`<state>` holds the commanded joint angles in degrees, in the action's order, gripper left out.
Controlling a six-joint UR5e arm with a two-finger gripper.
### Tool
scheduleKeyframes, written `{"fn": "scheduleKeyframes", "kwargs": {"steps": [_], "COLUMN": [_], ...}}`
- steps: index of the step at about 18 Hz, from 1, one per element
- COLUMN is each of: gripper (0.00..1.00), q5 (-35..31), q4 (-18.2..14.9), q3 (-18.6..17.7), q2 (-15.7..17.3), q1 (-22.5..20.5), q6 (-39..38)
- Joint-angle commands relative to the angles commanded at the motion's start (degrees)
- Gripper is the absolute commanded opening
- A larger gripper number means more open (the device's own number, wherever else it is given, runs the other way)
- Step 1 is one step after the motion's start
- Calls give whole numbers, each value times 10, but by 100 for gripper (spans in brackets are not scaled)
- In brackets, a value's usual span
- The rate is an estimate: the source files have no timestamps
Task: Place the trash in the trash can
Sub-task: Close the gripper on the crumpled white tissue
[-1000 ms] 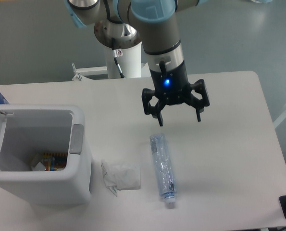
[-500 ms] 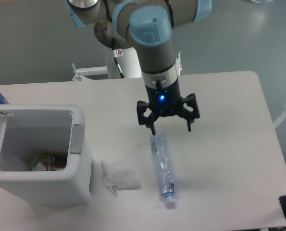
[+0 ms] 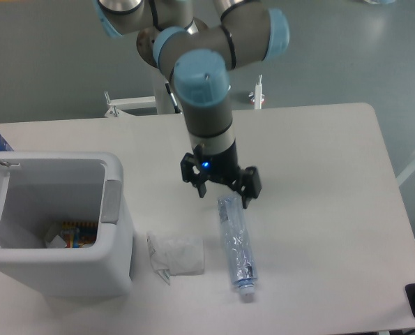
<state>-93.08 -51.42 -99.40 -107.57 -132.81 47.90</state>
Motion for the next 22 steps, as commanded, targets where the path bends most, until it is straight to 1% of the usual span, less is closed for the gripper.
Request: {"fn": "scheduleKeyframes", "kwargs": {"steps": [3, 4, 7, 9, 10, 11, 12, 13, 17, 20, 21, 22], "gripper": [100, 100, 100, 100, 100, 100, 100, 100, 100, 100, 95, 87], "q5": [2, -1, -2, 0, 0, 0, 1, 1, 3, 2, 2, 2], "q4": [32, 35, 41, 42, 49, 63, 75, 79, 81, 82, 82, 82], "q3": [0, -1, 6, 6, 10, 11, 11, 10, 11, 11, 12, 8], "q2": [-24, -31, -47, -62, -71, -81, -86, -88, -98, -104, -104, -104], "q1": [6, 7, 9, 18, 25, 28, 33, 37, 49, 67, 69, 73], "q6": [3, 12, 120, 138, 150, 168, 184, 194, 221, 220, 215, 214]}}
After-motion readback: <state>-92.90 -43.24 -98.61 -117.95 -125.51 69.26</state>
